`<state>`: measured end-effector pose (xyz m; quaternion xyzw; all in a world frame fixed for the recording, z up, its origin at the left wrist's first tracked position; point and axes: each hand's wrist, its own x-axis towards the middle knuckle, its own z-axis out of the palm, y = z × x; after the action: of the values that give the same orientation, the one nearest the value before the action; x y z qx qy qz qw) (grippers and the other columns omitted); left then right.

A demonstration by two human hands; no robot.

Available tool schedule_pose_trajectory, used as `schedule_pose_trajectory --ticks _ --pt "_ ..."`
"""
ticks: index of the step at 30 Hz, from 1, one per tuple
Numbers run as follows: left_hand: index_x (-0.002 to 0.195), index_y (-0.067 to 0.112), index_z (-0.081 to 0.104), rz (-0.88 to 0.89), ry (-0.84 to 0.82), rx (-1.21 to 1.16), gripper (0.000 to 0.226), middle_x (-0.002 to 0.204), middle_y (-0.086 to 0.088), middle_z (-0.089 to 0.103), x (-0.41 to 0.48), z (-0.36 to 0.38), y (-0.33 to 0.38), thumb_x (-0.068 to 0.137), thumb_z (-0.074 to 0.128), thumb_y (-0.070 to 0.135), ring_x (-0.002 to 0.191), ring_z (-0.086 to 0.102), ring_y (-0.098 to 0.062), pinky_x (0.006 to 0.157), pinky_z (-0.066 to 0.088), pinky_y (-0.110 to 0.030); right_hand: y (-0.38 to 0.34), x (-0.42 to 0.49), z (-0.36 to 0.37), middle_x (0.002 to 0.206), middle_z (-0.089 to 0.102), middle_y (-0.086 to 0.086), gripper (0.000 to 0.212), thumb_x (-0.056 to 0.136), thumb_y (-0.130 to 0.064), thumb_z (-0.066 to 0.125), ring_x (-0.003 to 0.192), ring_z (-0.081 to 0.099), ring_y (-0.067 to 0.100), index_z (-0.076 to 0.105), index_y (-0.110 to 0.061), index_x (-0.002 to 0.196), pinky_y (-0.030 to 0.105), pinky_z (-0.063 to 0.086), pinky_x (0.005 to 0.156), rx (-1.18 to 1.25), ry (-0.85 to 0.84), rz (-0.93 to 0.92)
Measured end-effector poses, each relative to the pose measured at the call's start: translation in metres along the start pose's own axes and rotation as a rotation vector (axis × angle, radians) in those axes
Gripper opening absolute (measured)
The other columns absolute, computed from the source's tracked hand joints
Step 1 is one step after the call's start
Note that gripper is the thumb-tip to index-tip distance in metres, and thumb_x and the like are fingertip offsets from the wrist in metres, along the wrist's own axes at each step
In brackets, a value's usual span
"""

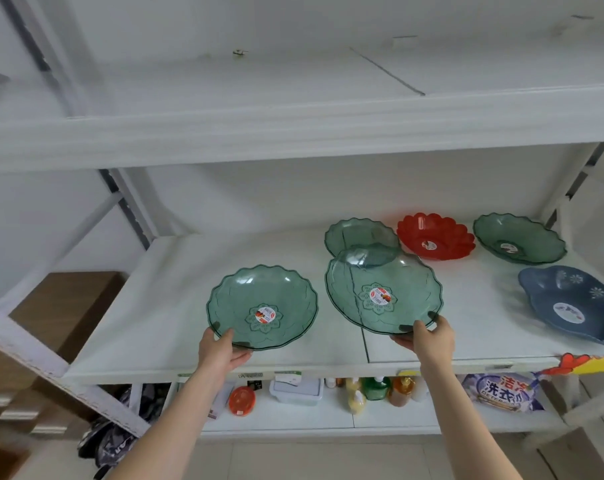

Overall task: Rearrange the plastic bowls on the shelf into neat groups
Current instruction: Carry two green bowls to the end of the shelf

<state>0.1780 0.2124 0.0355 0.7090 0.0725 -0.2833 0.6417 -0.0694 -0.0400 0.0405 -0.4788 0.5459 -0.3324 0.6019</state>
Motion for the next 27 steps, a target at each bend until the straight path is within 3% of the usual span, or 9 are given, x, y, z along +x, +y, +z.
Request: schedule_pose_trajectory --ticks 3,7,12,16,20,23,27 --pt "0.133 0.018 0.04 0.004 -0.002 -0.025 0.038 0.123 -0.027 0.06 0.017 -0.017 0.008 0.097 0.051 0.014 0.08 0.07 -0.032 0.056 0.059 -0.031 0.002 -0.006 0.027 0.102 0.068 0.022 0.042 0.085 0.0 0.041 0.068 0.072 0.04 0.048 -0.009 0.125 0.048 0.06 0.07 0.007 -0.018 -0.008" --pt "0.129 0.021 0.042 0.022 -0.022 -0.067 0.034 0.12 -0.026 0.062 0.04 -0.043 0.017 0.097 0.053 0.016 0.08 0.071 -0.032 0.057 0.059 -0.031 0.003 -0.016 0.063 0.104 0.065 0.026 0.042 0.088 0.004 0.04 0.076 0.07 0.042 0.045 -0.005 0.129 0.039 0.061 0.058 0.046 -0.048 -0.035" --pt "0.132 0.018 0.041 0.007 -0.038 -0.078 0.037 0.12 -0.027 0.061 0.064 -0.098 0.028 0.097 0.053 0.016 0.08 0.07 -0.032 0.057 0.058 -0.031 0.011 -0.043 0.119 0.106 0.065 0.027 0.04 0.087 0.002 0.041 0.07 0.07 0.043 0.046 -0.009 0.125 0.048 0.059 0.071 0.052 -0.039 -0.018" --pt "0.136 0.015 0.038 0.006 -0.086 -0.059 0.041 0.12 -0.031 0.059 0.082 -0.15 0.042 0.097 0.051 0.016 0.081 0.068 -0.035 0.062 0.057 -0.036 0.022 -0.07 0.163 0.105 0.065 0.03 0.042 0.087 0.003 0.042 0.066 0.071 0.04 0.046 -0.008 0.128 0.044 0.06 0.057 0.077 -0.003 -0.022" --pt "0.138 0.015 0.036 -0.007 -0.107 -0.062 0.043 0.119 -0.032 0.059 0.106 -0.204 0.059 0.097 0.051 0.016 0.088 0.067 -0.039 0.071 0.056 -0.041 0.032 -0.104 0.214 0.101 0.065 0.03 0.045 0.088 0.001 0.042 0.065 0.071 0.04 0.044 -0.005 0.132 0.043 0.061 0.059 0.116 -0.003 -0.016" --pt "0.138 0.015 0.037 -0.002 -0.113 -0.062 0.043 0.115 -0.031 0.061 0.13 -0.229 0.069 0.098 0.05 0.016 0.086 0.068 -0.037 0.067 0.056 -0.039 0.032 -0.119 0.247 0.103 0.065 0.03 0.045 0.087 0.0 0.042 0.064 0.071 0.039 0.043 -0.006 0.132 0.035 0.06 0.055 0.153 -0.005 -0.016" --pt "0.135 0.018 0.04 -0.004 -0.114 -0.109 0.039 0.106 -0.027 0.064 0.164 -0.243 0.083 0.097 0.051 0.017 0.082 0.07 -0.036 0.065 0.058 -0.037 0.033 -0.119 0.291 0.103 0.066 0.028 0.047 0.088 -0.001 0.041 0.062 0.071 0.039 0.04 -0.008 0.134 0.041 0.061 0.064 0.153 -0.019 -0.015"
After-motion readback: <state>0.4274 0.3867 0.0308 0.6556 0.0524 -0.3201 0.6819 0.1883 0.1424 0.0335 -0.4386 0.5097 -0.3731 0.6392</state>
